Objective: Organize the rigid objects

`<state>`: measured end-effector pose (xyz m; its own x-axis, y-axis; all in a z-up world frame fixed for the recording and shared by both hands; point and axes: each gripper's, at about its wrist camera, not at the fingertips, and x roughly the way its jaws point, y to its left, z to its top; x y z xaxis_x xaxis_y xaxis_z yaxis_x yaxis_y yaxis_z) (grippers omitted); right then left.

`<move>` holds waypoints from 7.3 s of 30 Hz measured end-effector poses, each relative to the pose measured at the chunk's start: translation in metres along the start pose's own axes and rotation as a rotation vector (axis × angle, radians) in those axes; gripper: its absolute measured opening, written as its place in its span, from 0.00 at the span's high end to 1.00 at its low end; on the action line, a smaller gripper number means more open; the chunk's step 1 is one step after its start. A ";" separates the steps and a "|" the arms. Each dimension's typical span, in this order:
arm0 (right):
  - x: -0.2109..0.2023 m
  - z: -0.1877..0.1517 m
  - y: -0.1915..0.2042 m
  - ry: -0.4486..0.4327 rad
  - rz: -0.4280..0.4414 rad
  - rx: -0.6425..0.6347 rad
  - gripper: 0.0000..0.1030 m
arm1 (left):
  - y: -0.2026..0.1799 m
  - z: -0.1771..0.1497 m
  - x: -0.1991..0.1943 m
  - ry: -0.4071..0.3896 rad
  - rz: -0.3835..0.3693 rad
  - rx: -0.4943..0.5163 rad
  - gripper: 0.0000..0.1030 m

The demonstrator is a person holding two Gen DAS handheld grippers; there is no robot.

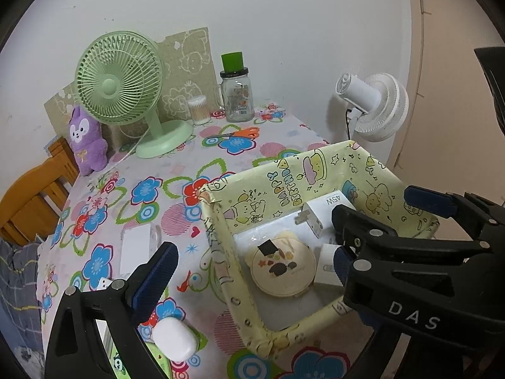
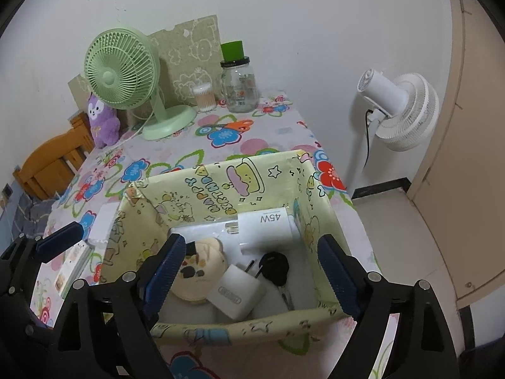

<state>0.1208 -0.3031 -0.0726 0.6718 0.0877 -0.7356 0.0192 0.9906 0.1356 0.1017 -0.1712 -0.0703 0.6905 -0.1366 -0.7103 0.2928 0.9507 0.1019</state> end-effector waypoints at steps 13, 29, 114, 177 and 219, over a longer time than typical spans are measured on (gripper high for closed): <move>-0.026 -0.006 0.031 -0.040 -0.012 -0.019 0.11 | 0.026 -0.012 -0.027 -0.032 -0.001 -0.030 0.02; -0.051 -0.013 0.075 -0.080 -0.041 -0.057 0.10 | 0.064 -0.029 -0.055 -0.061 -0.016 -0.058 0.00; 0.045 -0.086 0.216 0.084 0.017 -0.181 0.13 | 0.202 -0.140 0.004 0.108 0.146 -0.209 0.00; 0.073 -0.066 0.217 0.158 0.084 -0.073 0.46 | 0.206 -0.117 0.024 0.088 0.045 -0.224 0.56; -0.050 -0.046 0.189 -0.046 0.124 -0.108 0.46 | 0.156 -0.088 -0.085 -0.086 0.087 -0.232 0.56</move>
<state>0.0563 -0.1156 -0.0409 0.6972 0.2075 -0.6862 -0.1438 0.9782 0.1497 0.0306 0.0131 -0.0555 0.7629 -0.0653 -0.6432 0.0776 0.9969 -0.0093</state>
